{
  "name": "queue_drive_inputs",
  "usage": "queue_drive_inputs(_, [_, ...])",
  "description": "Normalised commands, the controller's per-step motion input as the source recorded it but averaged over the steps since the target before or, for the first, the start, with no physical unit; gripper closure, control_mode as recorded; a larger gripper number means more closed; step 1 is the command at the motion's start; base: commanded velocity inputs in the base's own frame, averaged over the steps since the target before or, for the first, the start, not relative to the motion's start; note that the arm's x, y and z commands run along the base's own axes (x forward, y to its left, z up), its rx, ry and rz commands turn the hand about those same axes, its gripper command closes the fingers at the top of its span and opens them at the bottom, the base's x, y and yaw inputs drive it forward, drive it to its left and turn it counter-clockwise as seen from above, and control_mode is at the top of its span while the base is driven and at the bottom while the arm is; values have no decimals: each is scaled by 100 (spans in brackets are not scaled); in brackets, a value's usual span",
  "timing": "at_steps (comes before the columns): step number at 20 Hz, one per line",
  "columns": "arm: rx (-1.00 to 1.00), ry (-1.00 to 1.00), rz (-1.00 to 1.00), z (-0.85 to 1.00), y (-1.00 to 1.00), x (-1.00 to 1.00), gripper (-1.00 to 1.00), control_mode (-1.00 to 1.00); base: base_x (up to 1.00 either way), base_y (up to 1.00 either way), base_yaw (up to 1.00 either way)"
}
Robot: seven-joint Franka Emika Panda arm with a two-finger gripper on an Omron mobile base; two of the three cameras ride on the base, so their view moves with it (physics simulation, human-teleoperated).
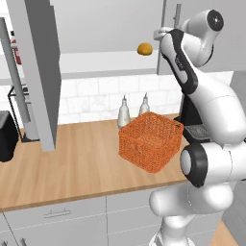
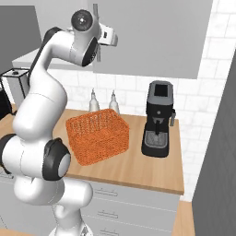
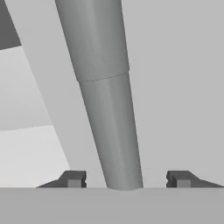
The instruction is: Open the cabinet, pick up the bread from the cabinet and place it in the basket. Then move the basket to the dining counter.
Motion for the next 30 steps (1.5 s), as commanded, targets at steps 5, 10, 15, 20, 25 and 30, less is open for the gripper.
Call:
queue_drive_inputs(5, [1, 0, 0, 5, 0, 26, 100, -100, 0, 0, 0])
queue_drive_inputs(10, [0, -4, 0, 2, 0, -2, 100, -100, 0, 0, 0])
queue_drive_inputs(15, [0, -1, 0, 15, -33, -32, 100, -100, 0, 0, 0])
queue_drive_inputs(20, [0, 0, 0, 27, -41, -90, 100, -100, 0, 0, 0])
queue_drive_inputs(25, [1, 0, 0, 37, -59, -100, 100, -100, 0, 0, 0])
queue_drive_inputs(30, [3, 0, 0, 42, -83, -100, 100, -100, 0, 0, 0])
